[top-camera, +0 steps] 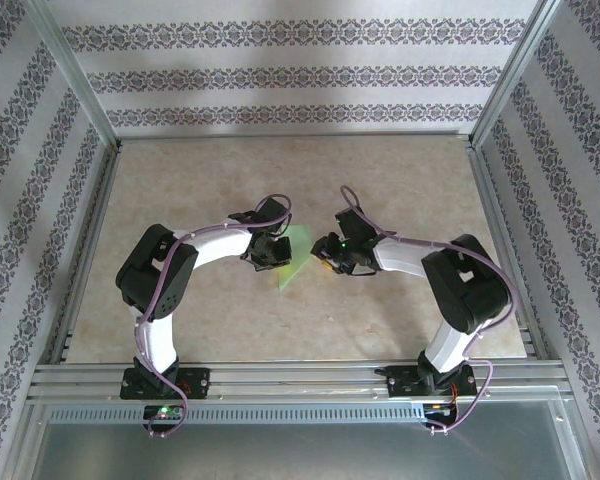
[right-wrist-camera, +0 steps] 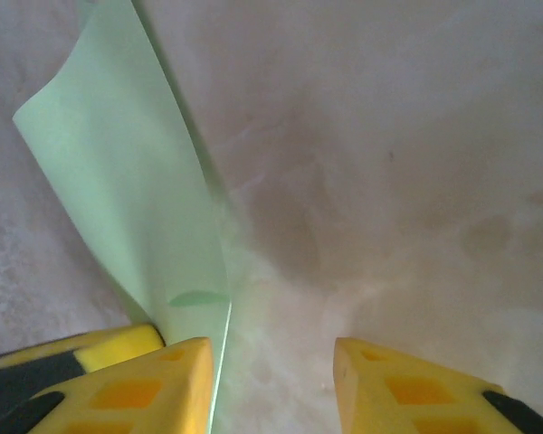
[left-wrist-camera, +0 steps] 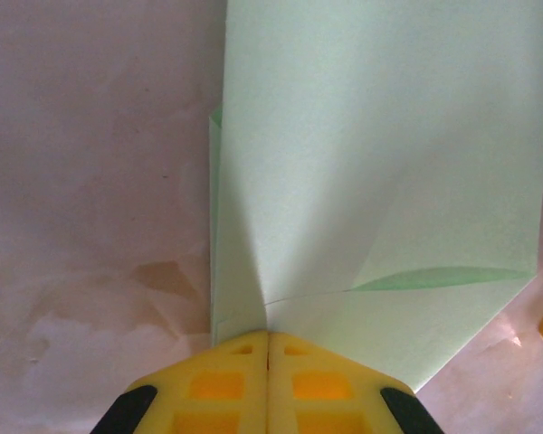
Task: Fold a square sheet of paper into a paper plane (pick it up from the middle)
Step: Rotate the paper at the center of the table, then fifth fold the wing at the center of the table.
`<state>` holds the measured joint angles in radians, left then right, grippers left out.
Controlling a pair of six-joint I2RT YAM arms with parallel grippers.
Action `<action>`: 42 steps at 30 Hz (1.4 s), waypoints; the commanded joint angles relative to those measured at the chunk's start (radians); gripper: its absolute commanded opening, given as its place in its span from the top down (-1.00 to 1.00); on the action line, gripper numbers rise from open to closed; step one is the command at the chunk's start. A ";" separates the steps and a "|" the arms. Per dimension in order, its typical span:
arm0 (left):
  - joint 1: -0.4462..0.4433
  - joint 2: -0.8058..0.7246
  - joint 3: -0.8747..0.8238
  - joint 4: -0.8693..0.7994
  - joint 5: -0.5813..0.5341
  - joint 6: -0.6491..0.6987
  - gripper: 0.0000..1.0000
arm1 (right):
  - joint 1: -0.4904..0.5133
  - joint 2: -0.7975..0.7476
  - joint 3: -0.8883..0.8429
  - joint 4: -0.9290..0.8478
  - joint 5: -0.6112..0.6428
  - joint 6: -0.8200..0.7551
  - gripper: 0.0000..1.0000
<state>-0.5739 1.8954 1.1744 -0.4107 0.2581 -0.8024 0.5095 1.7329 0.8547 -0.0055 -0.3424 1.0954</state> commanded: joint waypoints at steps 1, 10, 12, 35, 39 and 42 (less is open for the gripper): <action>0.003 -0.002 -0.027 -0.019 -0.037 -0.008 0.88 | 0.018 0.027 0.052 0.016 -0.020 0.006 0.26; 0.003 0.001 -0.019 -0.023 -0.036 0.001 0.88 | 0.024 0.081 0.082 0.016 -0.036 0.003 0.40; 0.003 0.002 -0.018 -0.023 -0.036 0.002 0.88 | 0.026 0.093 0.089 0.016 -0.044 0.002 0.40; 0.015 -0.044 -0.016 -0.042 -0.057 0.017 0.88 | 0.024 0.142 0.115 0.121 -0.150 -0.036 0.79; 0.019 -0.079 -0.014 -0.048 -0.068 0.026 0.80 | 0.018 0.113 0.102 0.115 -0.128 -0.056 0.91; 0.021 -0.123 -0.008 -0.036 -0.076 0.048 0.71 | 0.011 0.043 0.070 0.096 -0.072 -0.086 0.94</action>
<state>-0.5625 1.8423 1.1706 -0.4252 0.2127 -0.7853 0.5320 1.8549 0.9501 0.1055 -0.4717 1.0538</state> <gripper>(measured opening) 0.134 0.048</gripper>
